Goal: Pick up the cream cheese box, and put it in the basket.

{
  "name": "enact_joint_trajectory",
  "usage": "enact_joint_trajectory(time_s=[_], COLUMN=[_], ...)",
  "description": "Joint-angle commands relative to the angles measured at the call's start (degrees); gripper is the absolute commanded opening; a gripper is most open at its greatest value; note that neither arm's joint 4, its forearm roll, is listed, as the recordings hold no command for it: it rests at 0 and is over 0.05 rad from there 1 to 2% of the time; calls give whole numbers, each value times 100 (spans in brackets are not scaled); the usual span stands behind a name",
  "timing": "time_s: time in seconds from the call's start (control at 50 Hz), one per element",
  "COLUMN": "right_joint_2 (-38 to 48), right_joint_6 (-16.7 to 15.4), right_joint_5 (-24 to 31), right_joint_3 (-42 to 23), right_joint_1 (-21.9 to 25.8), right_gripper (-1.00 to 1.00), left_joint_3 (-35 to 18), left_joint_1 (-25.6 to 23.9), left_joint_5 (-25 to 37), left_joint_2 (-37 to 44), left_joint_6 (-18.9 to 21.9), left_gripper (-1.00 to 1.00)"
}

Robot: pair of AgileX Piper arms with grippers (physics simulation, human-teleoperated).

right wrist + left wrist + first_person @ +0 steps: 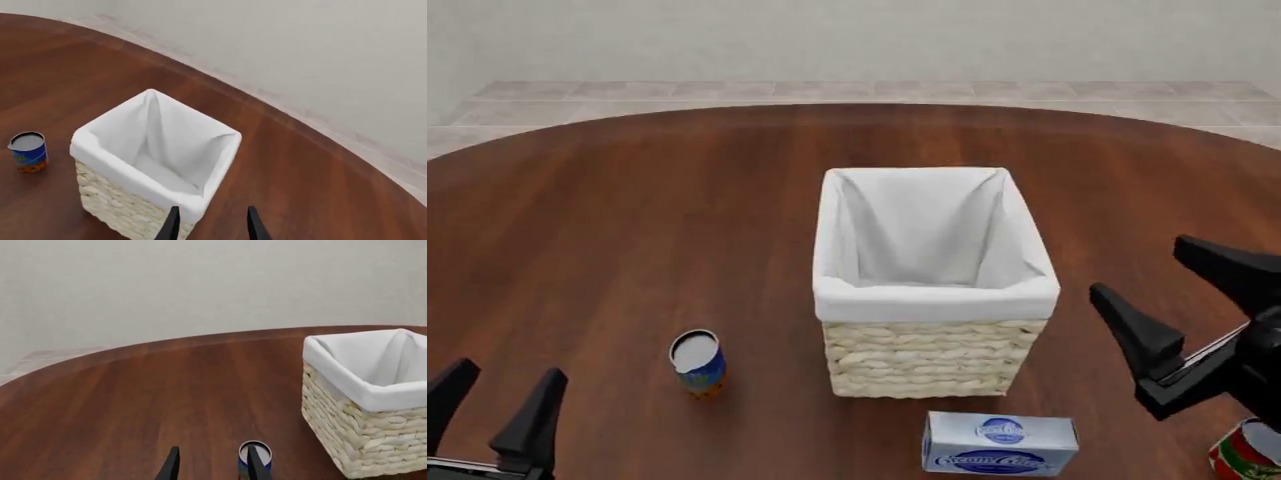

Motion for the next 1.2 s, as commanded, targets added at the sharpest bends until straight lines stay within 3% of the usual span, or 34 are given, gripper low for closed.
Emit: enact_joint_trajectory(time_s=[0.02, 0.04, 0.06, 0.08, 0.14, 0.22, 0.3, 0.38, 0.46, 0.56, 0.8, 1.04, 1.2], right_joint_2=[-6, -673, -666, -730, -787, -965, -1085, -965, -677, -498, -151, 413, 855], right_joint_6=[-539, -594, -754, -923, -908, -1036, -1079, -1268, -1452, -1418, -1727, -2088, -2075], right_joint_5=[999, 2145, 3291, 4437, 4969, 5259, 5783, 5814, 5815, 5815, 5799, 5268, 4766], right_joint_3=[-76, -1222, -2367, -2467, -2578, -2486, -2441, -2516, -2424, -2332, -1812, -1276, -1134], right_joint_1=[530, 568, 638, 618, 613, 657, 919, 861, 951, 948, 1140, 1229, 1271], right_gripper=[100, 100, 100, 100, 100, 100, 100, 100, 100, 100, 100, 100, 100], left_joint_3=[55, 66, 75, 82, 86, 91, 97, 98, 99, 99, 96, 98, 98], left_joint_1=[-26, -31, -30, -33, -58, -81, -112, -150, -178, -163, -148, -125, -141], left_joint_5=[-16, -26, -30, -33, -29, -33, -31, 13, 8, 1, -2, 45, 64], left_joint_2=[-28, -28, -28, -28, -28, -28, -29, -29, -30, -29, -1, -17, -22], left_joint_6=[-3, -3, -4, -3, -61, -92, -64, -296, -254, -269, -252, -273, -264], left_gripper=[100, 100, 100, 100, 100, 100, 100, 100, 100, 100, 100, 100, 100])
